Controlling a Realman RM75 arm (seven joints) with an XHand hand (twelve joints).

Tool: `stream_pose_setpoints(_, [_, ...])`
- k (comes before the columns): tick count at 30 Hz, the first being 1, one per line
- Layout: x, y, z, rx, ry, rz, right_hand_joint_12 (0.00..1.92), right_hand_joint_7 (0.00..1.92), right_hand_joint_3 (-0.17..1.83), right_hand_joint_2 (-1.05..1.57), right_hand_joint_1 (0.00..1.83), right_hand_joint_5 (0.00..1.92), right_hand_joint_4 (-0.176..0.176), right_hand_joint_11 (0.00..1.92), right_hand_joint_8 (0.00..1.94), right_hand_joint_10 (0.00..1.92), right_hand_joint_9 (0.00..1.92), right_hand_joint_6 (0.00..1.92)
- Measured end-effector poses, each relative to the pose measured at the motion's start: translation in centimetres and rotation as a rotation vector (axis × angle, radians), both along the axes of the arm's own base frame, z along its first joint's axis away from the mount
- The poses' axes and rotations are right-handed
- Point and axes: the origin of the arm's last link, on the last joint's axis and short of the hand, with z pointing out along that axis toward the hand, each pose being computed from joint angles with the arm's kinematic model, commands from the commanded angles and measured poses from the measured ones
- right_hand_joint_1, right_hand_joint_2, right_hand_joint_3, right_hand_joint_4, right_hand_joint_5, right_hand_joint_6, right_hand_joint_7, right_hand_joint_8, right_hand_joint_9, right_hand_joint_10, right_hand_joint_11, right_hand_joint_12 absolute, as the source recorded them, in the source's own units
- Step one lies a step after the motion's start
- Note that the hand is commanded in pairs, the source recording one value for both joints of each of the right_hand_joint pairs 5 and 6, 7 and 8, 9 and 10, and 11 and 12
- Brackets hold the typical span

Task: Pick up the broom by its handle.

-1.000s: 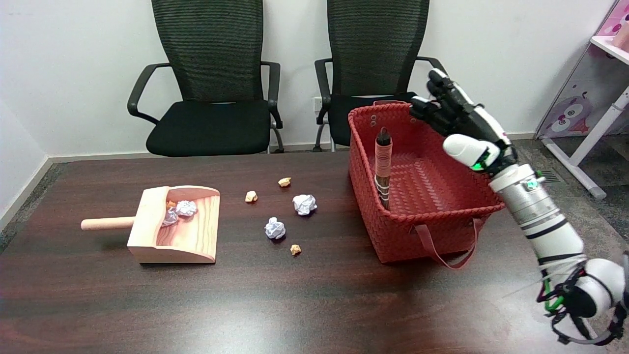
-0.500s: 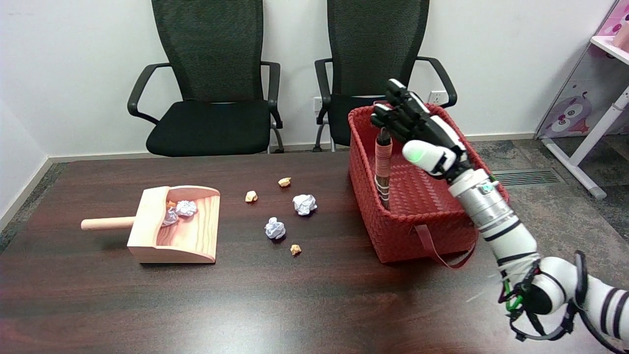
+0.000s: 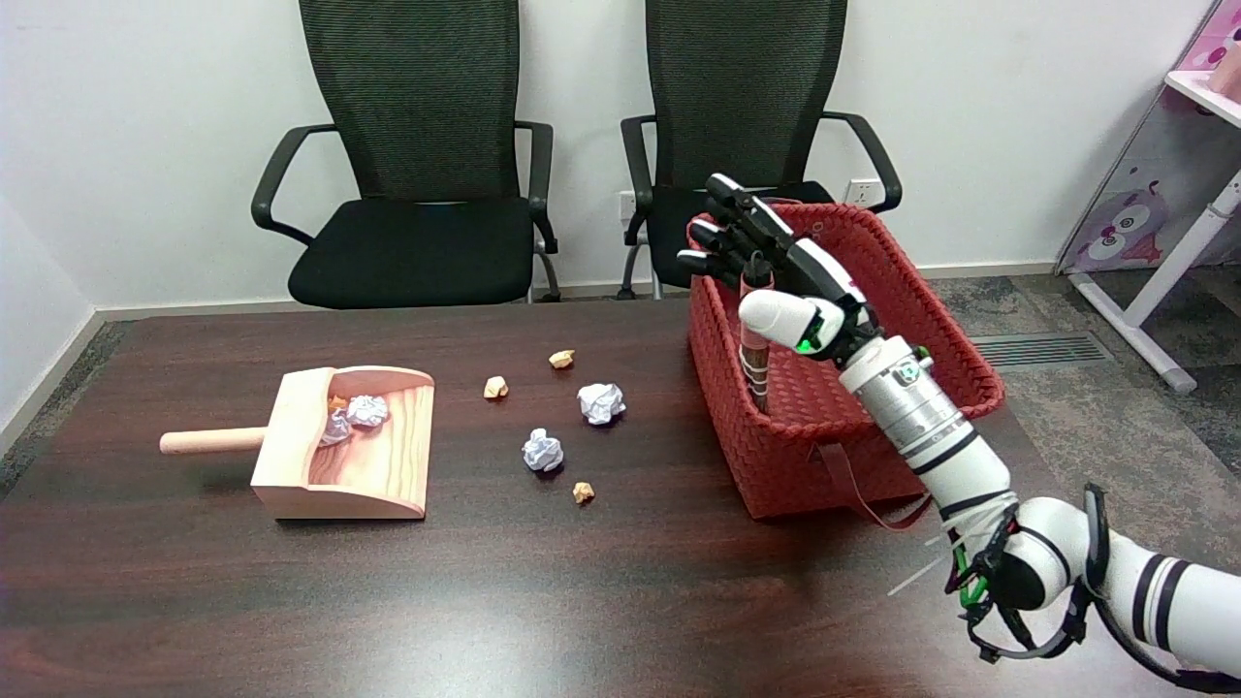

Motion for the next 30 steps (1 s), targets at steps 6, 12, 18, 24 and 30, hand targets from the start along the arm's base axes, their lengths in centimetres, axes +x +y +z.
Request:
stream_pose_setpoints(6, [-0.27, -0.21, -0.53, 0.013, 0.011, -0.006, 1.13, 0.13, 0.6, 0.04, 0.91, 0.13, -0.109, 1.13, 0.13, 0.59, 0.59, 0.13])
stream_pose_setpoints(12, [-0.48, -0.27, -0.81, 0.019, 0.018, -0.011, 1.76, 0.27, 0.63, 0.03, 0.92, 0.27, -0.122, 1.76, 0.27, 1.0, 1.0, 0.27])
stream_pose_setpoints(18, [-0.63, -0.31, -0.93, 0.019, 0.027, -0.013, 1.92, 0.34, 0.66, 0.06, 0.92, 0.34, -0.156, 1.92, 0.34, 1.31, 1.31, 0.34])
stream_pose_setpoints(24, [-0.73, -0.38, -0.9, 0.014, 0.035, -0.015, 1.92, 0.82, 0.66, 0.14, 0.92, 0.82, -0.176, 1.92, 0.82, 1.5, 1.5, 0.82])
stream_pose_setpoints(30, [-0.8, -0.46, -0.8, 0.008, 0.039, -0.017, 1.92, 1.6, 0.67, 0.33, 0.88, 1.6, 0.176, 1.92, 1.6, 1.8, 1.8, 1.6])
